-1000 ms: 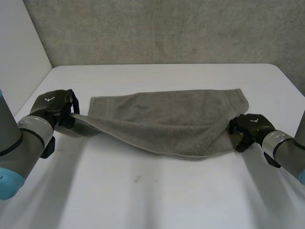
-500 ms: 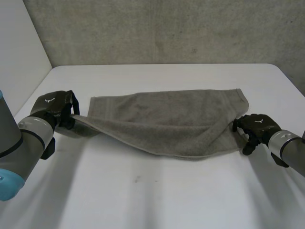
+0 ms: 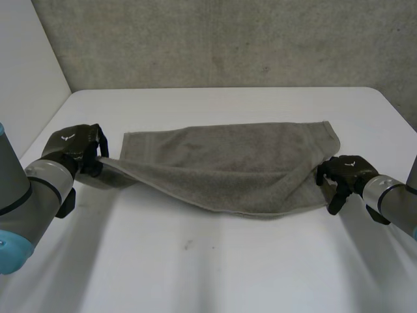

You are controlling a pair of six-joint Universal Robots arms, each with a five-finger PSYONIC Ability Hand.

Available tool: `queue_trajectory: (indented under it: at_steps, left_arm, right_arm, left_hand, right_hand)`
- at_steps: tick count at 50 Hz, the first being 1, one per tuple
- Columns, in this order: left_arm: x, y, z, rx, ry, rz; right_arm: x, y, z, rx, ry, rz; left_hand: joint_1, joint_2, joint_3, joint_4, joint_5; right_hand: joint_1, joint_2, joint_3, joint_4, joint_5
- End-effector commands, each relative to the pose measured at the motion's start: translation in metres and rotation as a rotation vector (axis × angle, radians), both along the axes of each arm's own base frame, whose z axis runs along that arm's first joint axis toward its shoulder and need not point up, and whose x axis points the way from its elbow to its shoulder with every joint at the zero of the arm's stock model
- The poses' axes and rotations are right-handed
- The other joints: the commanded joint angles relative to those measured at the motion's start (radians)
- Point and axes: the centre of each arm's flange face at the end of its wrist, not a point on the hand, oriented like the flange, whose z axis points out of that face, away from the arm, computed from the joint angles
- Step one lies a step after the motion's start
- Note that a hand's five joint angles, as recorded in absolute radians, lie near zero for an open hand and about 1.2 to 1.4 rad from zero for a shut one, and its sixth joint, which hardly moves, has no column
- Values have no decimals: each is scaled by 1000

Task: Fold the towel.

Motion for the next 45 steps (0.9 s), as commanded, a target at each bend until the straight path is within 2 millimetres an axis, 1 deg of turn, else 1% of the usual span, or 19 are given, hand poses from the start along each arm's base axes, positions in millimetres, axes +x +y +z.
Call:
queue_trajectory:
  at_steps: [1, 8, 17, 22, 26, 31, 32, 33, 34, 35, 38, 39, 40, 41, 42, 45]
  left_arm:
    - [0, 0, -1, 4, -1, -1]
    - [0, 0, -2, 7, -2, -1]
    - [0, 0, -2, 7, -2, -1]
    - [0, 0, -3, 8, -2, -1]
    - [0, 0, -3, 10, -3, -1]
    - [-1, 1, -3, 11, -3, -3]
    - [0, 1, -4, 14, -4, -1]
    - [0, 1, -5, 16, -4, -1]
    - [0, 1, -5, 16, -4, -1]
    - [0, 2, -5, 17, -5, -1]
    - [0, 2, -5, 19, -5, -1]
    - [0, 2, -5, 19, -5, -1]
    - [0, 2, -5, 19, -5, -1]
    - [0, 3, -6, 20, -5, -3]
    - [0, 3, -6, 20, -5, -3]
    - [0, 3, -5, 18, -5, -1]
  right_arm:
    - [1, -11, 4, -27, -4, -5]
    - [11, -20, 5, -57, -2, 17]
    - [22, -21, 9, -80, -2, 42]
    - [23, -22, 13, -92, -3, 43]
    - [23, -22, 13, -89, -2, 42]
    - [22, -13, 4, -33, 4, 45]
    - [21, -9, 2, -2, 9, 45]
    - [21, -5, 1, 24, 12, 46]
    - [21, -5, 1, 24, 12, 46]
    - [20, -3, 2, 35, 9, 47]
    - [17, -3, 9, 27, 4, 37]
    - [17, -4, 12, 19, 1, 34]
    - [17, -4, 12, 19, 1, 34]
    - [17, -4, 14, 14, 1, 32]
    - [17, -4, 15, 14, -1, 31]
    - [17, -3, 15, 17, -5, 29]
  left_hand:
    - [200, 178, 179, 179, 191]
    - [200, 178, 179, 179, 191]
    - [200, 178, 179, 179, 191]
    - [200, 178, 179, 179, 191]
    - [200, 178, 179, 179, 191]
    - [200, 178, 179, 179, 191]
    - [200, 178, 179, 179, 191]
    - [200, 178, 179, 179, 191]
    - [200, 178, 179, 179, 191]
    - [200, 178, 179, 179, 191]
    - [200, 178, 179, 179, 191]
    - [200, 178, 179, 179, 191]
    - [200, 178, 179, 179, 191]
    - [200, 178, 179, 179, 191]
    - [200, 178, 179, 179, 191]
    - [200, 178, 179, 179, 191]
  right_hand:
    - [3, 95, 93, 94, 139]
    - [3, 95, 93, 94, 139]
    - [3, 95, 93, 94, 139]
    - [3, 95, 93, 94, 139]
    - [3, 95, 93, 94, 139]
    - [3, 95, 93, 94, 139]
    - [108, 199, 198, 198, 243]
    - [388, 479, 478, 478, 524]
    - [391, 482, 481, 481, 526]
    - [685, 776, 774, 775, 820]
    - [689, 780, 779, 780, 825]
    - [484, 575, 574, 574, 619]
    - [482, 573, 572, 572, 617]
    - [-9, 82, 81, 81, 126]
    - [-61, 30, 29, 30, 75]
    - [-41, 51, 49, 50, 95]
